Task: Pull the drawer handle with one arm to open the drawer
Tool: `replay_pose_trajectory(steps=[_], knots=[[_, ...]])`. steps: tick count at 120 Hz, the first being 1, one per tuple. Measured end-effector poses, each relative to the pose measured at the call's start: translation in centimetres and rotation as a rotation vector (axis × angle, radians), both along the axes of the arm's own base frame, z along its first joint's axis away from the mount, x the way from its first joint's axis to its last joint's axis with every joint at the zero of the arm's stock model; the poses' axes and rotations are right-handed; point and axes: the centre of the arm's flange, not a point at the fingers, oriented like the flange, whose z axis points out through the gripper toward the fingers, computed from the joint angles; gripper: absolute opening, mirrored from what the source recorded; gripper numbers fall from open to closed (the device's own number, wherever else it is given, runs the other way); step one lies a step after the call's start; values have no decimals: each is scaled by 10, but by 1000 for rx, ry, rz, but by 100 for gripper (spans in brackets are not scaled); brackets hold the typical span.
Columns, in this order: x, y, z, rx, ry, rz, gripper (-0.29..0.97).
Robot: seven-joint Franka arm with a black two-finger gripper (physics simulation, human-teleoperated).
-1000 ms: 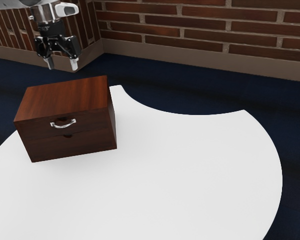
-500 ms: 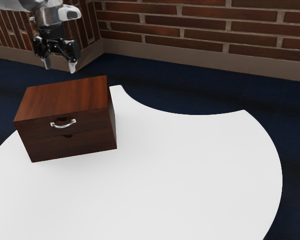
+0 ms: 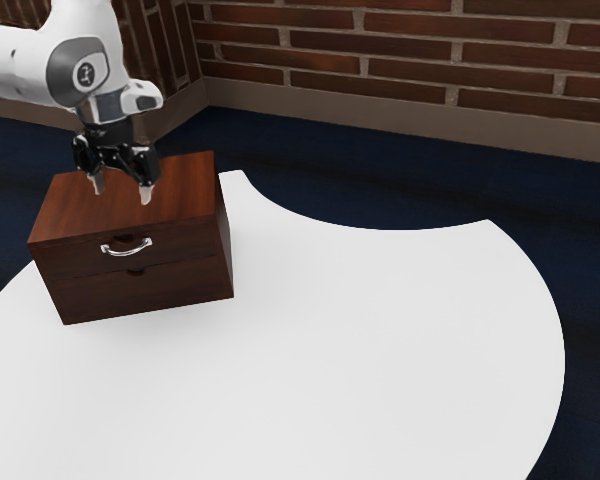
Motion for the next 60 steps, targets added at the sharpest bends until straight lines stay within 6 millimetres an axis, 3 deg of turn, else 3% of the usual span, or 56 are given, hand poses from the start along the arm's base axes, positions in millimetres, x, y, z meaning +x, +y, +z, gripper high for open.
replay_pose_trajectory(steps=[13,20,44,53,60], knots=[[-39,-8,-28,16,0,-58,68],[-49,-13,-38,40,-9,-105,68],[-38,-68,-43,84,-62,-454,68],[-28,-80,-61,68,-42,-563,68],[-21,-87,-63,50,-51,-624,68]])
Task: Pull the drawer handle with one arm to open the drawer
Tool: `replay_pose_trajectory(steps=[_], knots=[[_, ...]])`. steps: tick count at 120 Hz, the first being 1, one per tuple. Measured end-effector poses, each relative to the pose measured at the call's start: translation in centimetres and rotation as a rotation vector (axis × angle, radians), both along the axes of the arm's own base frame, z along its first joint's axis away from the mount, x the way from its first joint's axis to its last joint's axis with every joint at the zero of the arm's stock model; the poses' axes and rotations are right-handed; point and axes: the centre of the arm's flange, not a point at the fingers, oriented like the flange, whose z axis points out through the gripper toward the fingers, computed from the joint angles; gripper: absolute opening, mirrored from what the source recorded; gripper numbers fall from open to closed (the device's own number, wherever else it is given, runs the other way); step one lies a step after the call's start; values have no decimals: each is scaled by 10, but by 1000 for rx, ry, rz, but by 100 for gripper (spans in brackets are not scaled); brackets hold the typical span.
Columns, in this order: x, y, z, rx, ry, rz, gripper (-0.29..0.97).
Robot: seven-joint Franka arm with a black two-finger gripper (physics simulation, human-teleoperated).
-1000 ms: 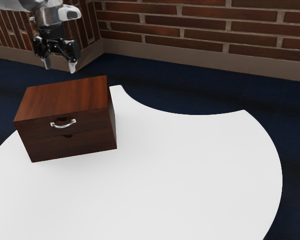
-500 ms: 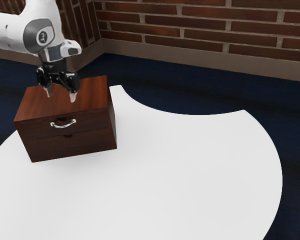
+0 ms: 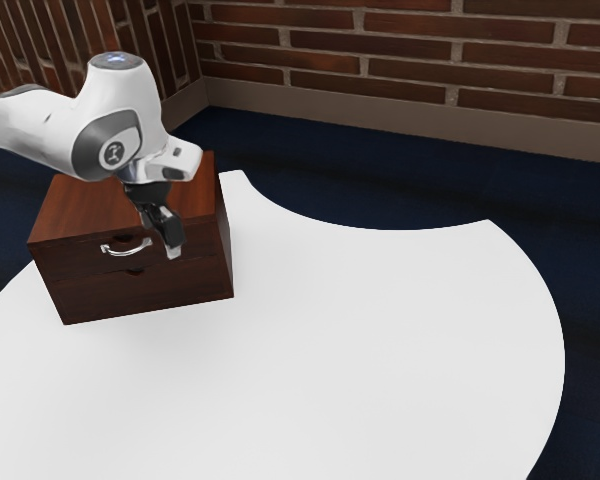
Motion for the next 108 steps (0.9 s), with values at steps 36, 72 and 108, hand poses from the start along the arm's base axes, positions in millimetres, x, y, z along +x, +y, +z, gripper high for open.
replay_pose_trajectory(steps=[36,72,108], knots=[[-38,35,-24,-40,56,-121,68],[-40,61,-33,-33,40,-242,68],[-35,65,-44,-5,-13,-389,68]])
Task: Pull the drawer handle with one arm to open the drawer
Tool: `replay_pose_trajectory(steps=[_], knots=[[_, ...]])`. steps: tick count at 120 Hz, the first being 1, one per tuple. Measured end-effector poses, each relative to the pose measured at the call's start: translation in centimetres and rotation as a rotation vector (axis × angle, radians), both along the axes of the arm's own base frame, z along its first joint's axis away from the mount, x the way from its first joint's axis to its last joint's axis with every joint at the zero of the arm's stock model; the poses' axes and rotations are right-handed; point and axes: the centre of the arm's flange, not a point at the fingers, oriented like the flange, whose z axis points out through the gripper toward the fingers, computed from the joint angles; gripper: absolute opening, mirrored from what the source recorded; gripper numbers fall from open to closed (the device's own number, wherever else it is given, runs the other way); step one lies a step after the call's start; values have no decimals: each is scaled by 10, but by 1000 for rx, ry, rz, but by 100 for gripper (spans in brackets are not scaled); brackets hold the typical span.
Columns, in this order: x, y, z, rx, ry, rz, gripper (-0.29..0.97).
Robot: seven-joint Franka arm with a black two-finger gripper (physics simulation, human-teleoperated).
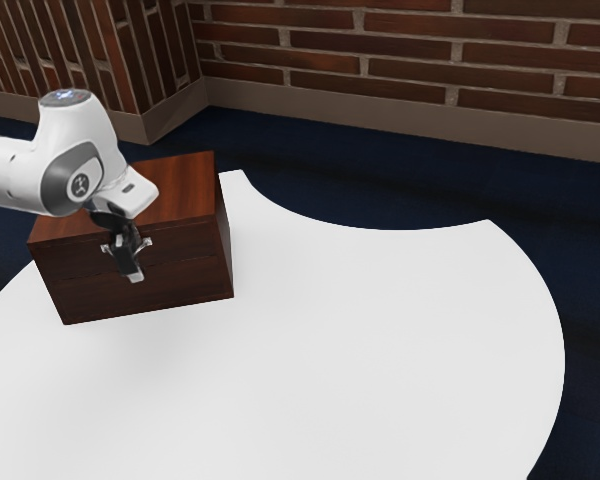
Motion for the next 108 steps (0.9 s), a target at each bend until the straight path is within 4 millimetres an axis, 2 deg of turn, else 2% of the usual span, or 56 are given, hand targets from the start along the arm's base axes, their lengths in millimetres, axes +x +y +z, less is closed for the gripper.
replay_pose_trajectory(steps=[17,61,76,108], knots=[[7,2,-9,5,-25,-44,68],[15,10,-18,22,-66,-90,68],[13,12,-15,26,-72,-94,68],[-4,21,-16,31,-62,-78,68]])
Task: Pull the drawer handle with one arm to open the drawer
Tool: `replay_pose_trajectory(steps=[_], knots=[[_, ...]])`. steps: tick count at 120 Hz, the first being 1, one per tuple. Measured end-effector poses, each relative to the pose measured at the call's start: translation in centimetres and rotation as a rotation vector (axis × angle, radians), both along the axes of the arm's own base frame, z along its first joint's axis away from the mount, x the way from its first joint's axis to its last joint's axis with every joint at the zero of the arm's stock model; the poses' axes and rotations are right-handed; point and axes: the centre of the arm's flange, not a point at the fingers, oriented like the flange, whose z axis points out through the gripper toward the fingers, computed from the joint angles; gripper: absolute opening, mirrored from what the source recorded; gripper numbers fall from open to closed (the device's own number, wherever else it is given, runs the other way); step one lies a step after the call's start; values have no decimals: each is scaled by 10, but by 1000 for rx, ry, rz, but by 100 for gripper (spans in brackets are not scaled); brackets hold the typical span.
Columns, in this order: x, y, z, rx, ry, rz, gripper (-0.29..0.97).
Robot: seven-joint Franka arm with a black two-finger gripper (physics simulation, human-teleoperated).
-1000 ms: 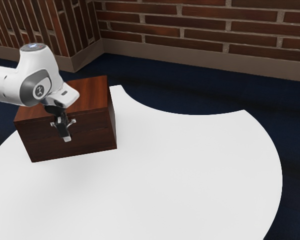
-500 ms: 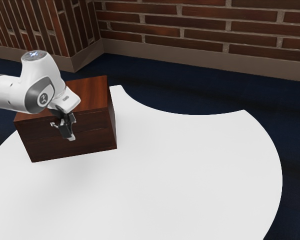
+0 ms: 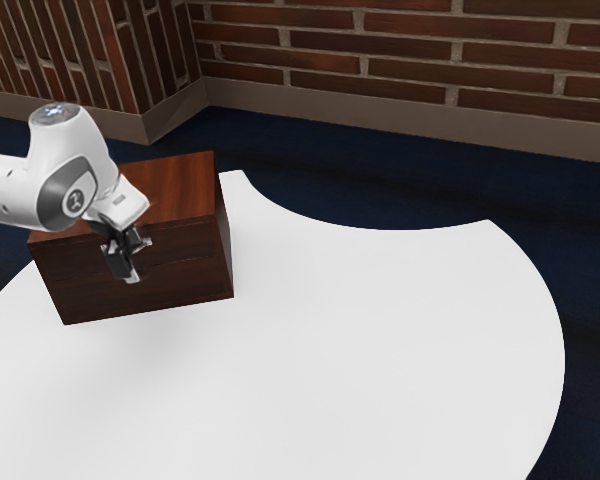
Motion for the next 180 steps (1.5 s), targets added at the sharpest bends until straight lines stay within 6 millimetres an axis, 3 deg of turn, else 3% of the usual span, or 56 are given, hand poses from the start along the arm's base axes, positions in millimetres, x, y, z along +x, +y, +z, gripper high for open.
replay_pose_trajectory(steps=[69,180], knots=[[-7,17,-11,-2,-2,40,68],[-13,14,-19,-6,-53,91,66]])
